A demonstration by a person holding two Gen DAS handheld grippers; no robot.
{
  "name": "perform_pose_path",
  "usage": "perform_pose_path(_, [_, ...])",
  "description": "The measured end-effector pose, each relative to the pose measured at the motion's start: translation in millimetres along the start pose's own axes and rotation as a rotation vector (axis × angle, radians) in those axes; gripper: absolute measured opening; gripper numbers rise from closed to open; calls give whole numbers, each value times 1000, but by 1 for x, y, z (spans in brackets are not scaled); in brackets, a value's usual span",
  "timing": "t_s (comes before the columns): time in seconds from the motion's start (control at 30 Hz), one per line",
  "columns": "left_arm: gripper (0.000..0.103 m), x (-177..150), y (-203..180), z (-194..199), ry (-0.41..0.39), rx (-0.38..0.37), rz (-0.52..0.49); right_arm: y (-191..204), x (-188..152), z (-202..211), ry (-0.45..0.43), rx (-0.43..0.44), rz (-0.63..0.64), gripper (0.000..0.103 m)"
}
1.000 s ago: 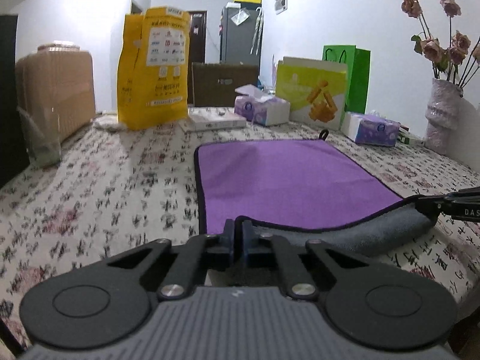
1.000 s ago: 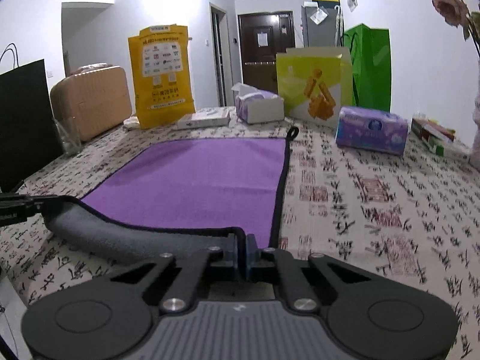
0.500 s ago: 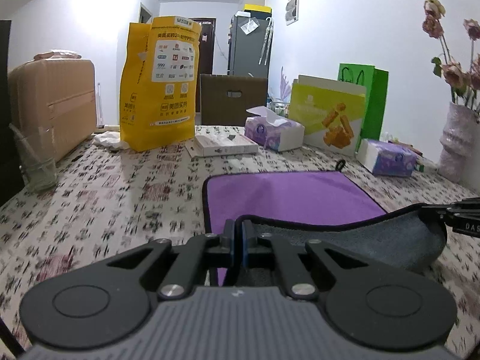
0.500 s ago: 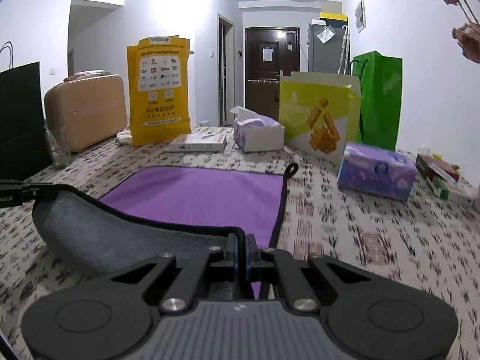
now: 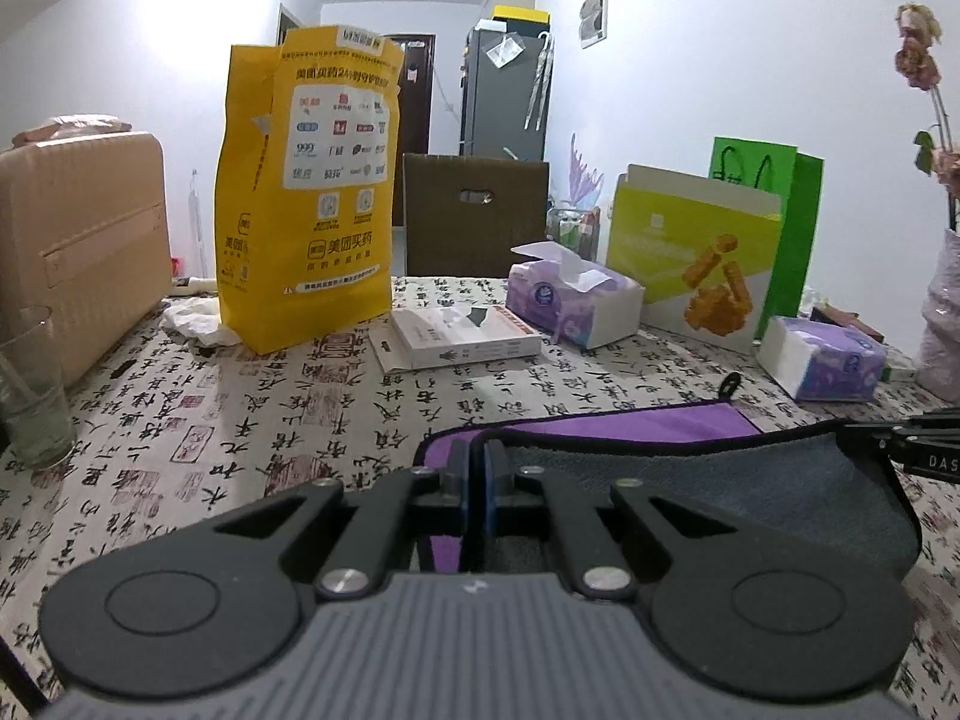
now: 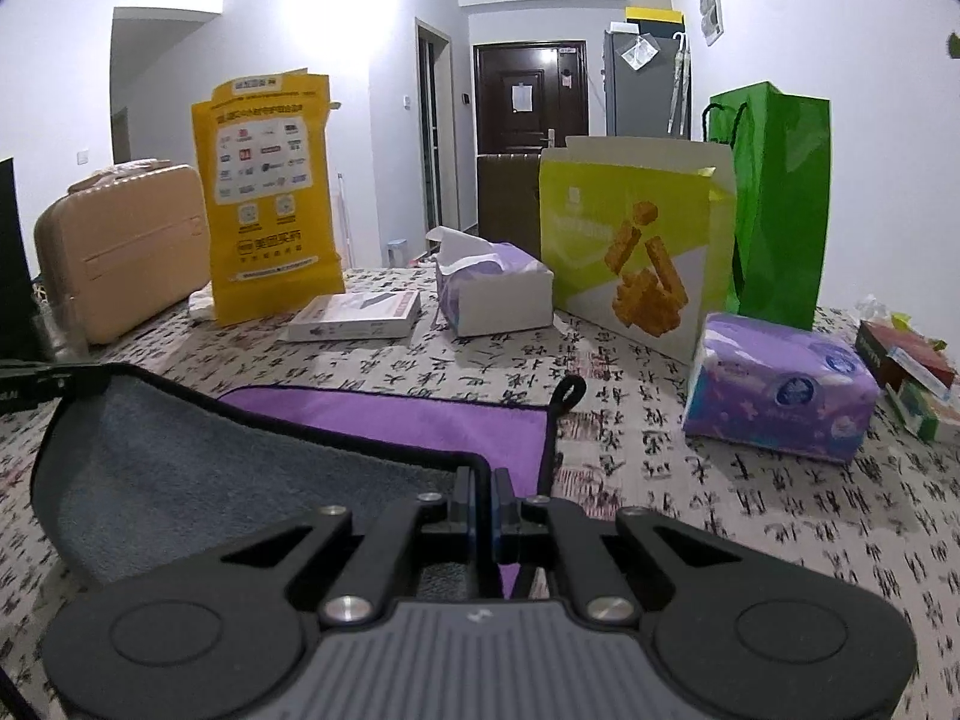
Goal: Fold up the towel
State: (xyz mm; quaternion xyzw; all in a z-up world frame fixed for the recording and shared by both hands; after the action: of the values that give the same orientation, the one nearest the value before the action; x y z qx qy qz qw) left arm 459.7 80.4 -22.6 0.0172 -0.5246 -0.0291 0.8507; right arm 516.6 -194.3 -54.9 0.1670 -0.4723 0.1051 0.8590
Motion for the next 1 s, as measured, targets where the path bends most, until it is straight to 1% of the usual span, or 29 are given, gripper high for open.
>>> perform_pose_path(0.23, [5,9,9,-39,49,10,-6,-4,19,-35,18,11,11,4])
perform_pose_path(0.37, [5,11,18,-67,87,10,31,-10,28,-60,47,23,-21,4])
perform_pose_path(0.53, [5,9,25,-95,112,0,69,-22,32,-90,85,49,-82,4])
perform_pose_path(0.7, [5,6,31,-113,137,-3,87,-28,36,-113,98,48,-94,4])
perform_pose_path(0.9, [5,-4,35,-129,179,1,97,-31,32,-133,130,41,-100,4])
perform_pose_path(0.97, [5,-9,35,-134,203,-4,102,-34,29,-137,138,38,-108,8])
perform_pose_path(1.0, [5,-11,35,-136,207,-3,96,-35,28,-138,136,33,-112,7])
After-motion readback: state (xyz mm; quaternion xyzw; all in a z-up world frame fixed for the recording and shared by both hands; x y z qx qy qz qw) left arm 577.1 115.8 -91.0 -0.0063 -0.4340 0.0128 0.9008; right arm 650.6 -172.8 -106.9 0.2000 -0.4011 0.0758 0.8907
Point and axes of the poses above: each gripper's, at about its wrist camera, not at the fingertips, and z roughly against the way its jaws point, y to its left, x to its top, the point moved 9 cm from there along -z, roughly the way its jaws point, and after that the axes turned 7 degrees about -z, right-handed, at the moved point
